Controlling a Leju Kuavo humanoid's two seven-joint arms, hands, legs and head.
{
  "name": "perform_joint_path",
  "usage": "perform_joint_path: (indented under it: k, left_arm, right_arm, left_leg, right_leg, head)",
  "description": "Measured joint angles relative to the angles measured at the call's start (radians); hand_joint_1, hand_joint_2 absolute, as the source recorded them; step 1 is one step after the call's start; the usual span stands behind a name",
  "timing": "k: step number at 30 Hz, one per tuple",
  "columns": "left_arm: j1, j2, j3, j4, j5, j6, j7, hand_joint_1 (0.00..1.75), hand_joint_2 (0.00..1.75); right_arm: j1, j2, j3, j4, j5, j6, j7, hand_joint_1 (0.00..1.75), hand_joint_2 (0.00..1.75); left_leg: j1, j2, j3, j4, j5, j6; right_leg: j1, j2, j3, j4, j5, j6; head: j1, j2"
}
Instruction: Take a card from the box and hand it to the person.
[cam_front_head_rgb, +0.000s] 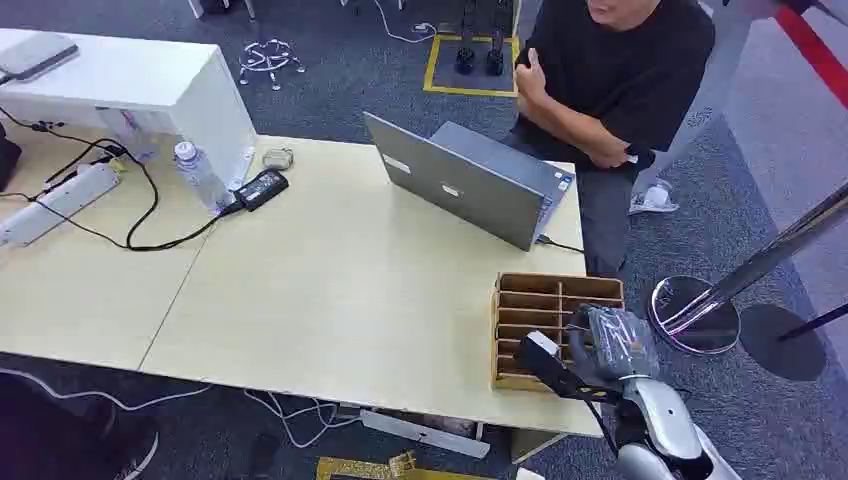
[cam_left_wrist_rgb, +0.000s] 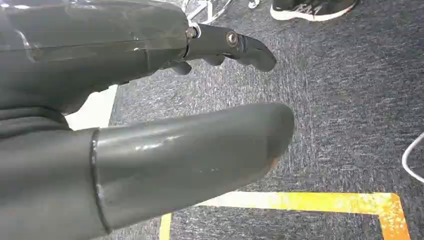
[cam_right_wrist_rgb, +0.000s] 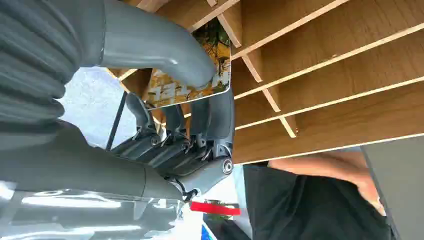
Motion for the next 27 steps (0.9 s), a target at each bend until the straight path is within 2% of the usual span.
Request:
perform_joint_path:
  k: [8, 17, 27]
  left_arm:
    - [0.0, 0.0, 0.0, 0.0, 0.001, 0.001, 0.002, 0.0, 0.0]
    - [0.0, 0.0, 0.0, 0.0, 0.003, 0.001, 0.002, 0.0, 0.0]
    - [0.0, 0.0, 0.0, 0.0, 0.011, 0.004, 0.002, 0.0, 0.0]
  right_arm:
    - [-0.001, 0.0, 0.0, 0.002, 0.0, 0.001, 0.0, 1.34, 1.75]
    - [-0.002, 0.0, 0.0, 0.001, 0.011, 0.0, -0.003, 1.41, 1.75]
    - [-0.001, -0.023, -0.003, -0.071, 0.03, 0.003, 0.005, 1.45, 1.75]
  left_leg:
    - [0.0, 0.0, 0.0, 0.0, 0.0, 0.0]
    - [0.0, 0.0, 0.0, 0.0, 0.0, 0.0]
    - [0.0, 0.0, 0.0, 0.0, 0.0, 0.0]
  right_leg:
    - [0.0, 0.0, 0.0, 0.0, 0.0, 0.0]
    - [0.0, 0.0, 0.0, 0.0, 0.0, 0.0]
    - [0.0, 0.0, 0.0, 0.0, 0.0, 0.0]
  head:
    - [0.0, 0.0]
    - [0.0, 0.0]
    - [0.0, 0.0]
